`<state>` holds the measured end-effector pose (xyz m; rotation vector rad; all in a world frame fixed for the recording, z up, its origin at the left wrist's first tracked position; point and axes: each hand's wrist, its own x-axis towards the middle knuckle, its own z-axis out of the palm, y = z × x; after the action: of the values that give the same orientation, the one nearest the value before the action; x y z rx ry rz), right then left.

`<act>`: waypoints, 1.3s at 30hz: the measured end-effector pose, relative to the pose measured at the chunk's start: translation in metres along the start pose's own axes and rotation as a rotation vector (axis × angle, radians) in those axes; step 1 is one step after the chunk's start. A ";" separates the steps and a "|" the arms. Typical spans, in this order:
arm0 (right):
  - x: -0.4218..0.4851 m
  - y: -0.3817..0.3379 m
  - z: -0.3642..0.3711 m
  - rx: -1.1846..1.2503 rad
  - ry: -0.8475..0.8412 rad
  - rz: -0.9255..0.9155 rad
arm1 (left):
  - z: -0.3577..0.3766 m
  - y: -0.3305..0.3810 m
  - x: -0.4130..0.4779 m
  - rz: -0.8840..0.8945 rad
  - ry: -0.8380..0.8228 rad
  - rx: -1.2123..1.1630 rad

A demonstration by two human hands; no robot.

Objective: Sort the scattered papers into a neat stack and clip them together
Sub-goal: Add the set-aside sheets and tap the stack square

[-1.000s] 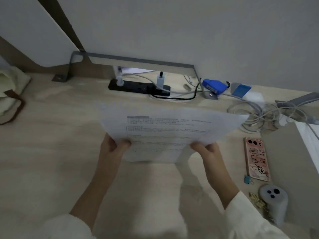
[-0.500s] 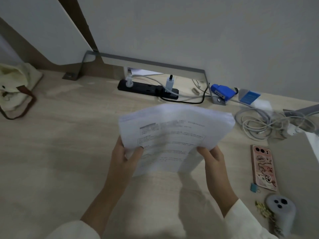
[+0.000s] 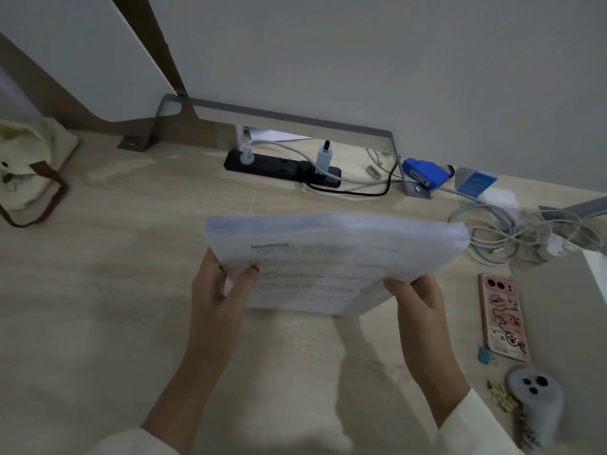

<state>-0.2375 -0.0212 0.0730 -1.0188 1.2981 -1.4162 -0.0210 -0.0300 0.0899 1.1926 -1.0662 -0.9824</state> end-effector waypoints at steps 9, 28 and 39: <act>-0.002 0.007 0.006 -0.070 -0.033 0.116 | 0.013 0.046 0.008 -0.004 0.146 -0.030; -0.007 -0.002 -0.010 -0.075 -0.037 0.140 | 0.032 0.090 0.017 0.574 -0.158 0.762; -0.011 -0.006 -0.015 -0.145 -0.144 0.209 | 0.067 0.090 0.032 0.578 -0.874 1.336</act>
<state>-0.2499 -0.0075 0.0781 -1.0278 1.3724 -1.0857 -0.0766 -0.0648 0.1863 1.2648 -2.8304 -0.1716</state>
